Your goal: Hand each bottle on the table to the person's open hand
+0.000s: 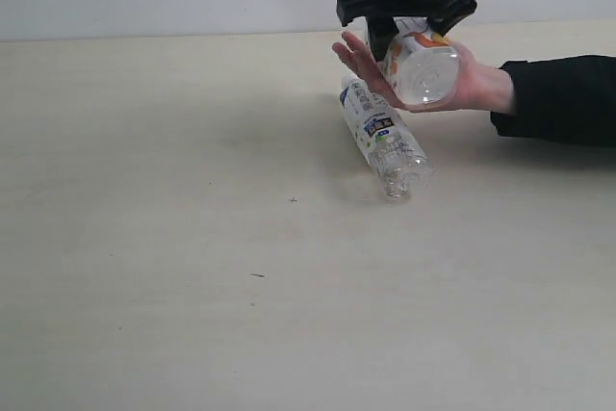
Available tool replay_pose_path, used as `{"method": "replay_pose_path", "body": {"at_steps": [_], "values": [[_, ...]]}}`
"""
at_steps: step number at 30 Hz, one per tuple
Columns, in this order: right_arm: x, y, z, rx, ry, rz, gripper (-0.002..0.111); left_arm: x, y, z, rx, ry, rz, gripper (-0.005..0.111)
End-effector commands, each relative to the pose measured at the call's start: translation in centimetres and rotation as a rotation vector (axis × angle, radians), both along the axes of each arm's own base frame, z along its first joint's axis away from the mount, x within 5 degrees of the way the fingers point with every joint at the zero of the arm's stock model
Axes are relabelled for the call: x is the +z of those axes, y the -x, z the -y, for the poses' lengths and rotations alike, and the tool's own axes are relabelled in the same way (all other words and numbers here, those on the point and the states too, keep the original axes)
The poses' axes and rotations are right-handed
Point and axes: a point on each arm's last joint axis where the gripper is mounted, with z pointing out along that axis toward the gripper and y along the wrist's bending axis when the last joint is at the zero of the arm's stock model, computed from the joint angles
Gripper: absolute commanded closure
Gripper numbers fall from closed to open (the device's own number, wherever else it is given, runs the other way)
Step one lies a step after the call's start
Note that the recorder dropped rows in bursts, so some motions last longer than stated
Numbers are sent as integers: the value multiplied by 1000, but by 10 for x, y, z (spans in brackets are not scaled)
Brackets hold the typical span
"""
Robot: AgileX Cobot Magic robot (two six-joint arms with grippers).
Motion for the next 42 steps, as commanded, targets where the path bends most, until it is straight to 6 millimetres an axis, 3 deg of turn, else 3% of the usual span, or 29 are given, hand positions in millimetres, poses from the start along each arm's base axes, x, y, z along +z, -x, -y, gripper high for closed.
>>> {"method": "replay_pose_path", "body": {"at_steps": [1, 8, 10, 20, 22, 25, 30, 37, 39, 42], "values": [[-11, -8, -1, -22, -16, 22, 108, 1, 1, 0, -4, 1, 8, 107], [-13, -5, 1, -25, 4, -4, 108, 1, 1, 0, -4, 1, 8, 107], [-13, -5, 1, -27, 7, -10, 101, 1, 1, 0, -4, 1, 8, 107], [-13, -3, 0, 3, 20, -19, 25, 1, 1, 0, -4, 1, 8, 107], [-13, -3, 0, 11, 24, -21, 14, 1, 1, 0, -4, 1, 8, 107], [-11, -3, 0, 11, 20, -13, 6, 1, 1, 0, -4, 1, 8, 107], [9, 0, 2, 13, -5, 45, 5, 1, 1, 0, -4, 1, 8, 107], [65, 29, 15, -3, -16, 59, 6, 1, 1, 0, -4, 1, 8, 107], [83, 40, 19, 10, -34, 85, 13, 1, 1, 0, -4, 1, 8, 107], [117, 65, 27, 20, -81, 149, 39, 1, 1, 0, -4, 1, 8, 107]]}}
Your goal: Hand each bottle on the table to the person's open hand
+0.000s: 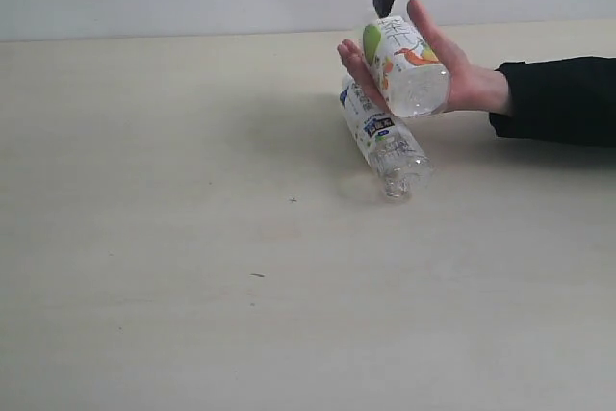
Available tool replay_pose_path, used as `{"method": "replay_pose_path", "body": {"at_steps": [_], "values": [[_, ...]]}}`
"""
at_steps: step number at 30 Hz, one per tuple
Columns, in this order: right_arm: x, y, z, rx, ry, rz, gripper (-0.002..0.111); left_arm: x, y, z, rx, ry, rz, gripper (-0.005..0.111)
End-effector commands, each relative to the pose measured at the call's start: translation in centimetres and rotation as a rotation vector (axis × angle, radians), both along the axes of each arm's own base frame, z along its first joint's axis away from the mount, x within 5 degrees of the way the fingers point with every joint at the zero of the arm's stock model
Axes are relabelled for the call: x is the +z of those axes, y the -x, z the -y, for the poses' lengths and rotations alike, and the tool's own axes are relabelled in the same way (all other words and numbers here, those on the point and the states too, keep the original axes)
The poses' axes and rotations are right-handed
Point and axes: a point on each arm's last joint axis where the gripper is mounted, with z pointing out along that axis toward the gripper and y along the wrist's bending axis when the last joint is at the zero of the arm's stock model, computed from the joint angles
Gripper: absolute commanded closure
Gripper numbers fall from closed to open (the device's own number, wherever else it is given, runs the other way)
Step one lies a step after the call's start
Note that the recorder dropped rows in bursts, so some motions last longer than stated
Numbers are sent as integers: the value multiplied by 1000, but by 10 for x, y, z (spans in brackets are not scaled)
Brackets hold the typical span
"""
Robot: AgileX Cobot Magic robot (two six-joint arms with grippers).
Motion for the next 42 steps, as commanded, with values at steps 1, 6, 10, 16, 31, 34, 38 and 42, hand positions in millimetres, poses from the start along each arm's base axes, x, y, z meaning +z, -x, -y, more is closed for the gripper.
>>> {"method": "replay_pose_path", "body": {"at_steps": [1, 6, 10, 16, 31, 34, 38, 42], "values": [[52, 38, 16, 15, -49, 92, 51, 1, 1, 0, -4, 1, 8, 107], [92, 90, 47, -9, -7, 217, 105, 1, 1, 0, -4, 1, 8, 107], [105, 138, 77, -32, 72, 295, 108, 1, 1, 0, -4, 1, 8, 107], [80, 205, 112, -7, 141, 380, 108, 1, 1, 0, -4, 1, 8, 107], [-15, 304, 159, 81, 191, 746, 108, 1, 1, 0, -4, 1, 8, 107], [-33, 311, 160, 96, 170, 778, 108, 1, 1, 0, -4, 1, 8, 107], [-39, 326, 162, 109, 103, 940, 108, 1, 1, 0, -4, 1, 8, 107], [-39, 345, 172, 48, 47, 1062, 108, 1, 1, 0, -4, 1, 8, 107]]}}
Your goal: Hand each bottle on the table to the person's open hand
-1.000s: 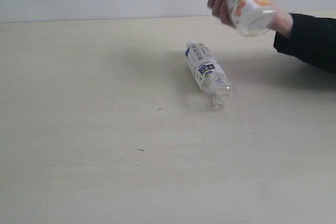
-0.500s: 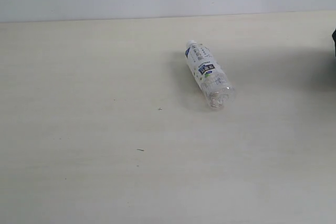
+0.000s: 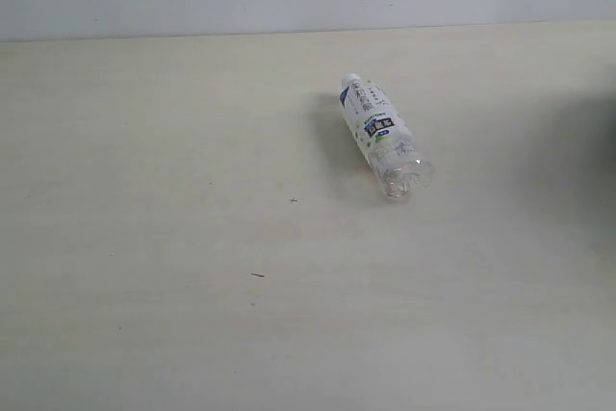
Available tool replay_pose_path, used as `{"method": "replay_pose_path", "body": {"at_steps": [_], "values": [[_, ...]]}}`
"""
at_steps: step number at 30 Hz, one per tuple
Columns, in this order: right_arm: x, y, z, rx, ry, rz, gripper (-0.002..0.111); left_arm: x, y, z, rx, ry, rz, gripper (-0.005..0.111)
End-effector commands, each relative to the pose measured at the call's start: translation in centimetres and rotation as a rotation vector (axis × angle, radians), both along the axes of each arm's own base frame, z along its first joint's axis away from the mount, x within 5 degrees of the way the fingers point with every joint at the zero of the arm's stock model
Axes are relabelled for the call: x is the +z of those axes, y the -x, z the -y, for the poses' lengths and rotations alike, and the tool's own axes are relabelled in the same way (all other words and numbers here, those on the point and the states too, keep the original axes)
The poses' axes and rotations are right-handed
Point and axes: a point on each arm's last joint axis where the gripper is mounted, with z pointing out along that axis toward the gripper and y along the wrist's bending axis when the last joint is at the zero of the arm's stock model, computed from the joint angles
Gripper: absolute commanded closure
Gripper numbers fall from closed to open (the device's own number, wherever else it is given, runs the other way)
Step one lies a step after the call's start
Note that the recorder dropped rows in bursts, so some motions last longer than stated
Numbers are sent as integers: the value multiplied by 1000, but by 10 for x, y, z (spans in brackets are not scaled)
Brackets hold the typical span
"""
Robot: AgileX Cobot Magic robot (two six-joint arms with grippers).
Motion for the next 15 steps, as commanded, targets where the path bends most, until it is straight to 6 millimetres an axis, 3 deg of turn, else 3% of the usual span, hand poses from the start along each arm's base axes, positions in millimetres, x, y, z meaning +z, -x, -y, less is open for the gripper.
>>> {"method": "replay_pose_path", "body": {"at_steps": [1, 15], "values": [[3, 22, 11, -18, -89, 172, 108, 1, 1, 0, -4, 1, 8, 107], [1, 23, 12, -40, -137, 152, 108, 0, 1, 0, -4, -1, 5, 107]]}}
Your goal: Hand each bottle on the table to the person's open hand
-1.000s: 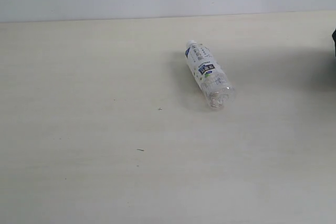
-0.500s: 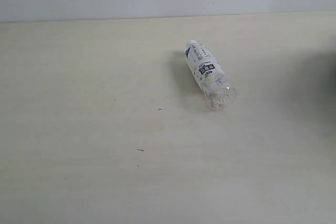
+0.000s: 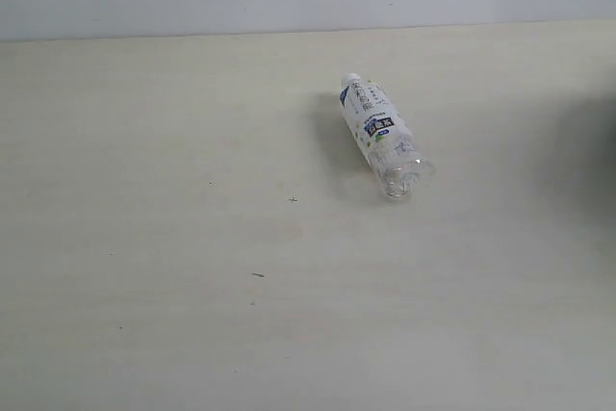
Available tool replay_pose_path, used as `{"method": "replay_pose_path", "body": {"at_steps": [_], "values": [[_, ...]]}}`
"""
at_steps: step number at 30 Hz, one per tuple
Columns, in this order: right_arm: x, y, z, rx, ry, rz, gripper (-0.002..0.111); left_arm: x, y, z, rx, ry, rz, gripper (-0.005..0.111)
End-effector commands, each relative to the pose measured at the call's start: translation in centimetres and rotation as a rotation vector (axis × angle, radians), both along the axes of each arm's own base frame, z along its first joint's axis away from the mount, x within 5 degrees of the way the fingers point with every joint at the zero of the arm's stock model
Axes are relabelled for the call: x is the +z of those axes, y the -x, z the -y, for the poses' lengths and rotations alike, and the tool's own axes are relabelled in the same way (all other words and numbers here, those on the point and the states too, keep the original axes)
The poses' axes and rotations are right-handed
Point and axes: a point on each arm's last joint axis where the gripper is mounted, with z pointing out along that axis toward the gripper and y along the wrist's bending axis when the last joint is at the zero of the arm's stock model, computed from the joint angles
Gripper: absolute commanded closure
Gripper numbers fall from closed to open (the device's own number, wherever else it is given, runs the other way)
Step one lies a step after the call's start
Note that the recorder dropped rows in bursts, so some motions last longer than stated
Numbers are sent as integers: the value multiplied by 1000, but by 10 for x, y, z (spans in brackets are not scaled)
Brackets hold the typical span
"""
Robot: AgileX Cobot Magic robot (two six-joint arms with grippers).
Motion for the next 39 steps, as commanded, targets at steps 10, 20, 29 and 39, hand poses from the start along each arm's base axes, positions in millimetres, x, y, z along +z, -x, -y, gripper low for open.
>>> {"method": "replay_pose_path", "body": {"at_steps": [10, 20, 29, 39], "values": [[2, 0, -1, 7, 1, 29, 108, 0, 1, 0, -4, -1, 5, 107], [-8, -4, -6, 34, -65, 10, 108, 0, 1, 0, -4, -1, 5, 107], [-46, -15, -14, 49, -215, -98, 108, 0, 1, 0, -4, -1, 5, 107], [-37, -16, -16, 80, -143, 9, 108, 0, 1, 0, -4, -3, 5, 107]]}}
